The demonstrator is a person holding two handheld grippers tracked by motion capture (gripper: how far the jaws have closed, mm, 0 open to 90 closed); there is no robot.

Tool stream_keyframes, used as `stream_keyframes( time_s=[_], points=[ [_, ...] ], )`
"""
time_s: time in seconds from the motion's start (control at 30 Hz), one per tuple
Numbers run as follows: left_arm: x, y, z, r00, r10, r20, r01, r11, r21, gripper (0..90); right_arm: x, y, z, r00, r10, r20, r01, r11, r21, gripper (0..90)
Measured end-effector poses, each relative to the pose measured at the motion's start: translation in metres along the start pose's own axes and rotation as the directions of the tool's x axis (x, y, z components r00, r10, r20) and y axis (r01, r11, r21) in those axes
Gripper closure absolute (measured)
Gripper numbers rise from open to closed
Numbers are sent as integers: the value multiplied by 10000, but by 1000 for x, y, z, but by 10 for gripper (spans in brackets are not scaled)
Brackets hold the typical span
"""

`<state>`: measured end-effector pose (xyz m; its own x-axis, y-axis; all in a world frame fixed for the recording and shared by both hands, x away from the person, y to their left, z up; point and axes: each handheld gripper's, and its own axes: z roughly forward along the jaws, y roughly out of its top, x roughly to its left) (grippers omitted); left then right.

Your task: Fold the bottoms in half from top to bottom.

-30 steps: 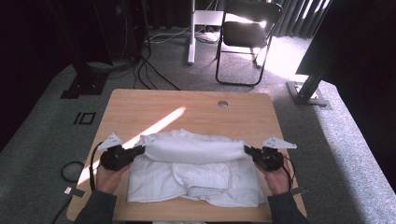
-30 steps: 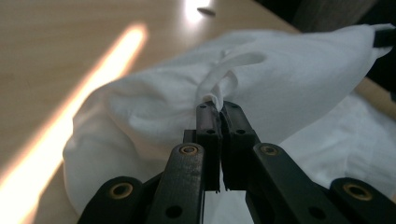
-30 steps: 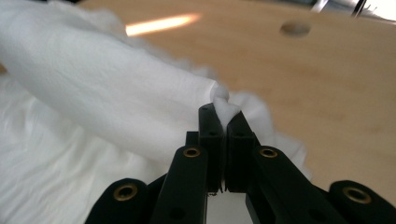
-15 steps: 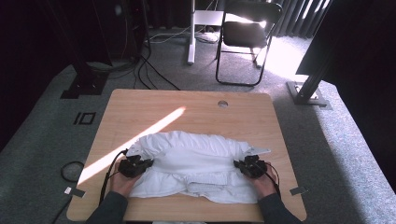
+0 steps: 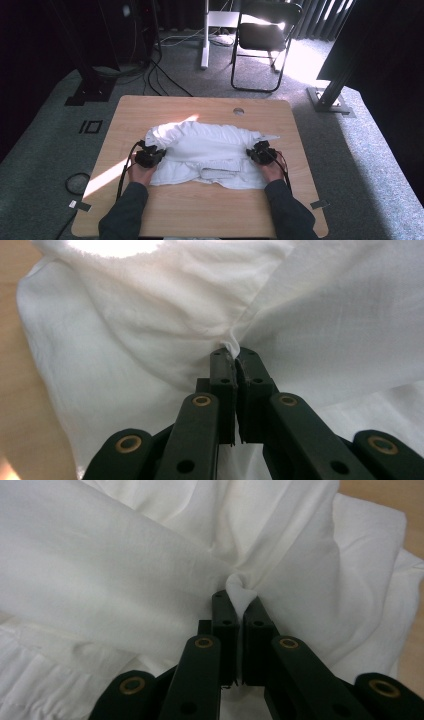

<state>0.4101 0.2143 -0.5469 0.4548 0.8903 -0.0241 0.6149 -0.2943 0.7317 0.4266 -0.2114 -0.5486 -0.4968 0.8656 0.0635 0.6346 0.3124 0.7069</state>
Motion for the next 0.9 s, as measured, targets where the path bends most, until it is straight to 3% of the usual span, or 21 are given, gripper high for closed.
stream_keyframes(
  time_s=[0.1, 0.3, 0.4, 0.47, 0.5, 0.53, 0.6, 0.7, 0.8, 0.9],
  points=[
    [6, 7, 10, 9980, -613, -138, 610, 9980, -179, 879, -3, 9, 11, 9996, 221, 197, -217, 9995, -211, 870],
    [8, 16, 13, 9972, -701, -278, 703, 9975, 92, 880, -6, 17, 16, 9990, 434, 133, -433, 9990, -71, 870],
    [11, 23, 6, 9969, -750, -243, 749, 9972, -25, 885, -8, 20, 11, 9993, 367, -39, -367, 9993, -96, 870],
    [13, 31, -5, 9971, -730, -199, 722, 9967, -357, 891, -10, 25, 1, 9994, 355, 12, -354, 9986, -401, 871],
    [14, 36, -12, 9971, -750, -139, 740, 9952, -639, 892, -13, 29, -10, 9989, 471, -45, -473, 9957, -800, 871],
    [14, 36, -12, 9971, -750, -139, 740, 9952, -639, 892, -13, 29, -10, 9989, 471, -45, -473, 9957, -800, 871],
    [17, 55, -37, 9958, -908, 133, 917, 9820, -1650, 894, -19, 42, -35, 9971, 738, -207, -763, 9812, -1770, 873],
    [17, 81, -64, 9963, -830, 201, 854, 9651, -2474, 896, -22, 59, -55, 9986, 537, -35, -530, 9705, -2350, 875],
    [19, 99, -79, 9974, -704, 152, 718, 9586, -2754, 896, -24, 74, -66, 9994, 299, 187, -241, 9663, -2561, 876],
    [24, 108, -87, 9961, -807, 344, 873, 9508, -2972, 897, -30, 82, -77, 9991, 322, 293, -223, 9563, -2915, 876]
  ],
)
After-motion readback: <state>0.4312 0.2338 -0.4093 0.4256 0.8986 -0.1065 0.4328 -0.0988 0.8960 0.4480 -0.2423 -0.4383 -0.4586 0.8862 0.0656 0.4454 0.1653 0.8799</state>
